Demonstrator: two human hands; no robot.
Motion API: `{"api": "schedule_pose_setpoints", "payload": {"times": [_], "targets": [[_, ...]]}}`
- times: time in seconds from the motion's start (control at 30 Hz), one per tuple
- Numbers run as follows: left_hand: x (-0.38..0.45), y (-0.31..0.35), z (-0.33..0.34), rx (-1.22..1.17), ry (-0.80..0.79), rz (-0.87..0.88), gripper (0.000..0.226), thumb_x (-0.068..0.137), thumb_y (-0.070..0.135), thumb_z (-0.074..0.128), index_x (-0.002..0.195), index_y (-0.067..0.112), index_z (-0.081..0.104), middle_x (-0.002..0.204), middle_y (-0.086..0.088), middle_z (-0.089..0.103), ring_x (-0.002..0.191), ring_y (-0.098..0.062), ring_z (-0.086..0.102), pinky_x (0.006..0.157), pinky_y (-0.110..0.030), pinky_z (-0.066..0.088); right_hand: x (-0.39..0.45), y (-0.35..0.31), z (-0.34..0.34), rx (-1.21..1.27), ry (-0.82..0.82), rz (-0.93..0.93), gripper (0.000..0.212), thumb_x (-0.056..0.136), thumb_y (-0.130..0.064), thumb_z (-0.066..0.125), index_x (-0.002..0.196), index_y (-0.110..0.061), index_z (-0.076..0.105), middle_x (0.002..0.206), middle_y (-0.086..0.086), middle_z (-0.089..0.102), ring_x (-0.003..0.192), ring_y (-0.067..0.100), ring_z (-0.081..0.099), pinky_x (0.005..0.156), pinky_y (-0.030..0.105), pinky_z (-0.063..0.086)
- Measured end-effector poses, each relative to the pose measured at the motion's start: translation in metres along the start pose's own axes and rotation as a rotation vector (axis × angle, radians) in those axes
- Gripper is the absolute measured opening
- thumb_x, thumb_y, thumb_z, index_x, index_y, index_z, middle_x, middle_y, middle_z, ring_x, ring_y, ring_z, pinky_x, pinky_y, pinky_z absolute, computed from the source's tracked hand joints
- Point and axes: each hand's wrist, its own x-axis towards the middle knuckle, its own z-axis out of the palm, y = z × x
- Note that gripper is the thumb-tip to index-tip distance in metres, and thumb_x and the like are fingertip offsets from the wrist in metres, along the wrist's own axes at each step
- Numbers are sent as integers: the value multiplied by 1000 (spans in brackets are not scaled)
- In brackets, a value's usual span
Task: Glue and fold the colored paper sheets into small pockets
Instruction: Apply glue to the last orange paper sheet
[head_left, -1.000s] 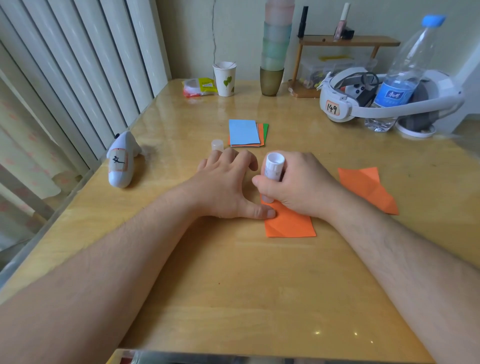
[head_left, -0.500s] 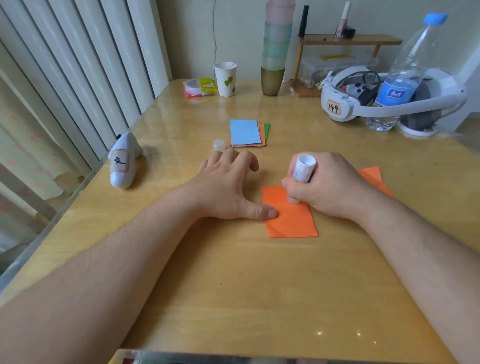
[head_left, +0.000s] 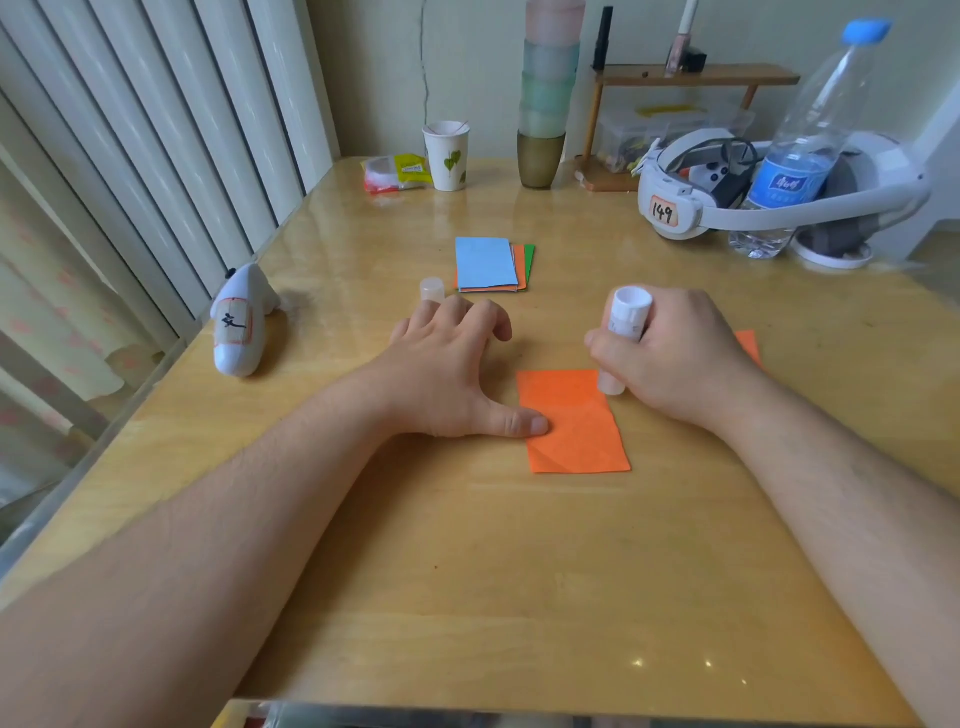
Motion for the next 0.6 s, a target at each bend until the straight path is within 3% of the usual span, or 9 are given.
{"api": "schedule_pose_setpoints", "payload": {"times": [0.13,0.3,0.47,0.6], "targets": [[0,1,0,6,-4,0,93,53,93,64,123,40,37,126,9,35,124,-19,31,112,-44,31,1,-6,3,117,121,-24,32,88,-28,67,72,-1,60,55,-20,67,63,2,60,60,20,44],[-2,3,-1,21,-14,4,97,51,93,63,127,40,37,127,9,35,127,-21,31,111,-43,30,1,-23,20,169,-47,-58,39,77,-54,59,74,-15,63,67,-7,74,72,17,67,70,37,54],[-2,4,-1,22,-2,4,96,53,91,67,127,39,37,124,9,34,128,-23,31,110,-42,29,1,-28,29,153,-144,-103,35,78,-49,61,75,-15,61,66,-9,74,73,18,68,72,41,54],[-2,4,-1,22,-5,2,98,53,91,67,130,38,37,122,9,32,129,-23,31,111,-41,28,3,-29,31,136,-164,-119,42,73,-53,60,76,-11,59,70,3,72,73,24,66,70,42,54]]}}
